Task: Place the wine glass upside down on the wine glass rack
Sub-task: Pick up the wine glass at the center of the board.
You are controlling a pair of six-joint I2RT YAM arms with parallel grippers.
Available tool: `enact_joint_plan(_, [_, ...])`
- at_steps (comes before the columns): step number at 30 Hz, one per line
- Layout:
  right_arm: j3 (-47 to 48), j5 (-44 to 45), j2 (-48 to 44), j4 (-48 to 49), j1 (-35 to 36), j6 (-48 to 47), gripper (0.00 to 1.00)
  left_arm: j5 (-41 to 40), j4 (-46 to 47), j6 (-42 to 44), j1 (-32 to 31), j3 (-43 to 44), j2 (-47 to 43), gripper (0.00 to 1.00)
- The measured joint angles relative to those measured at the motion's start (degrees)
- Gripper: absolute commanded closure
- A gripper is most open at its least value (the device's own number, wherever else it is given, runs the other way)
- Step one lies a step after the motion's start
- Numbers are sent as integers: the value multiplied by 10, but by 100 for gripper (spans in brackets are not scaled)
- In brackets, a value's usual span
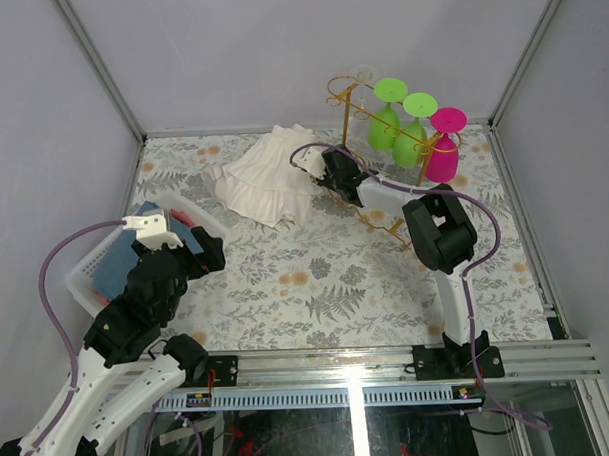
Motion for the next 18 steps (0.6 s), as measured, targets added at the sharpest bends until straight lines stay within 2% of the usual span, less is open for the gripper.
enact_joint_plan(3, [0,0,1,0,0,-4,64,0,0,0,0,0,0,0])
enact_joint_plan(13, [0,0,4,0,-2,-11,95,0,0,0,0,0,0,0])
enact_joint_plan(16, [-4,0,5,1,-3,-11,100,0,0,0,0,0,0,0])
enact_joint_plan(18, [-9,0,5,2,-3,-11,100,0,0,0,0,0,0,0])
